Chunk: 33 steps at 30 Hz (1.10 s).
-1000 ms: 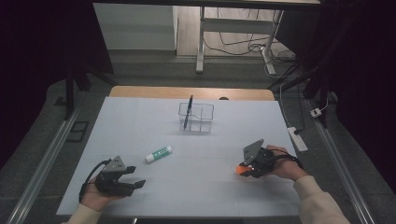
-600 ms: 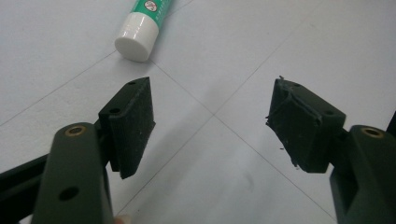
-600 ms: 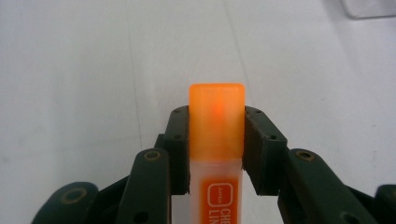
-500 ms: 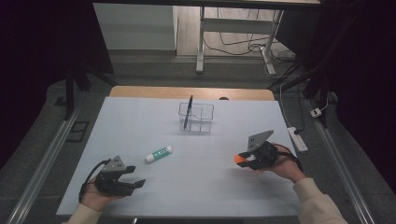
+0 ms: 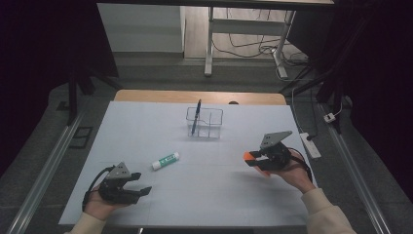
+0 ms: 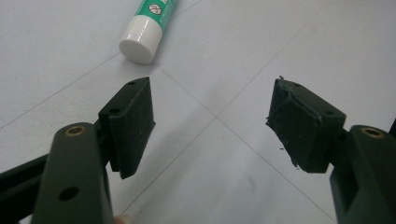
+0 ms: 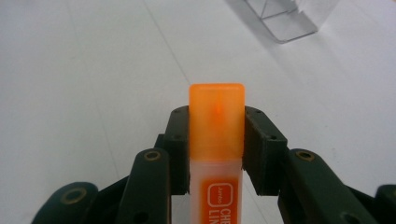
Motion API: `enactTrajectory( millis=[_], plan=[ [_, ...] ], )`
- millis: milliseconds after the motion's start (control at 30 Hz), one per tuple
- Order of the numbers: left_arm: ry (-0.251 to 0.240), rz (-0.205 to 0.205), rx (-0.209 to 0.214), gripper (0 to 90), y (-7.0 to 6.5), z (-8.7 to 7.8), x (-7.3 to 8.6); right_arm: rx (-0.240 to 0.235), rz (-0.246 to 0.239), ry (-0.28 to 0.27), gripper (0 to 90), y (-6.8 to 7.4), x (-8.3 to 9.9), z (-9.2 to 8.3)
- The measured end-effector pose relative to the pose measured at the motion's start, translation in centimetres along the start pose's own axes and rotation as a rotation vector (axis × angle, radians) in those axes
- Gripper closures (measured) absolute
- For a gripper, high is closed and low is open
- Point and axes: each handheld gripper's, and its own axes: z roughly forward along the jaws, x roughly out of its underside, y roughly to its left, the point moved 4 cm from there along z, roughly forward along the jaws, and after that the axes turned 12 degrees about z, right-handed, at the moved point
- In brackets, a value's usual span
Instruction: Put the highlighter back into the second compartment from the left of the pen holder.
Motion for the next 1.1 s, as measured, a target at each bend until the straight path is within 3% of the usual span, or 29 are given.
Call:
enactTrajectory(
  millis=[233, 1100],
  plan=[
    [-0.006, -0.005, -0.003, 31.2, 0.0, -0.1, 0.0, 0.010, 0.039, -0.049, 64.4, 0.1, -0.7, -0.1],
    [-0.010, -0.005, -0.008, 31.1, 0.1, 0.0, -0.1, 0.014, 0.090, -0.204, 64.3, 0.4, -3.4, 0.0]
  ],
)
